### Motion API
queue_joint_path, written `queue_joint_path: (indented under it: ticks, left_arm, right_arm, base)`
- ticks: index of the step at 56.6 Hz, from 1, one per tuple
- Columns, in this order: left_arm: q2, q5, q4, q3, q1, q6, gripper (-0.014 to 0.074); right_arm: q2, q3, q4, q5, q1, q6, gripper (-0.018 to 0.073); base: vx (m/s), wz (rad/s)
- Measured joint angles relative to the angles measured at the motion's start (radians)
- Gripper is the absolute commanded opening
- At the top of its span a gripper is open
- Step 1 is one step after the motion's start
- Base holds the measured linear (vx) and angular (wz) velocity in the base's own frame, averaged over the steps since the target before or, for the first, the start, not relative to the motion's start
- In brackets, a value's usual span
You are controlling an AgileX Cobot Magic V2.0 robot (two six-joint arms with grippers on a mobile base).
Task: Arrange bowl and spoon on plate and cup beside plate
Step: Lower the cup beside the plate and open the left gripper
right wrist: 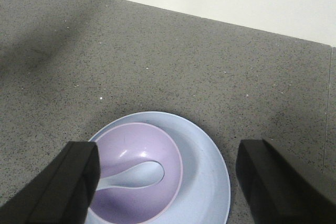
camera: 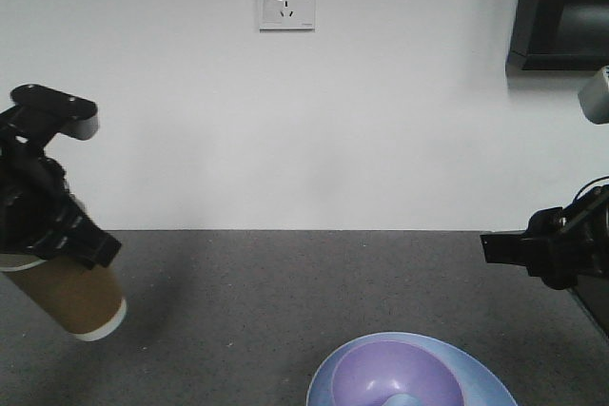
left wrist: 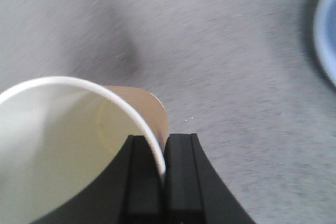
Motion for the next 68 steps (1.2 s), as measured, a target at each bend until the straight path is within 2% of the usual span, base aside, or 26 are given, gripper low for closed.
queue_joint_path:
  ticks: [19,34,51,68]
  left_arm:
    - [0.132,0.005,0.014,-0.018,-0.232,-0.035,0.0000]
    - [0.218,-0.026,0.015,-0.018,-0.353,-0.059,0.0000]
    - [0.269,-0.031,0.059,-0.035,-0.428,-0.099,0.0000]
    - [0.287,-0.019,0.063,-0.061,-0.444,-0.105,0.0000]
  right_arm:
    - [0.000,0.000,0.014,0.002,0.000,0.000,0.0585]
    - [0.000,0.000,0.014,0.014,0.000,0.000,0.0585]
    - [0.000,0.000,0.017,0.017,0.000,0.000,0.0585]
    - [0.000,0.000,0.017,0.018,0.000,0.000,0.0585]
  base:
    - [0.00,0.00]
    - [0.00,0.00]
    - [0.00,0.00]
    - [0.00,0.00]
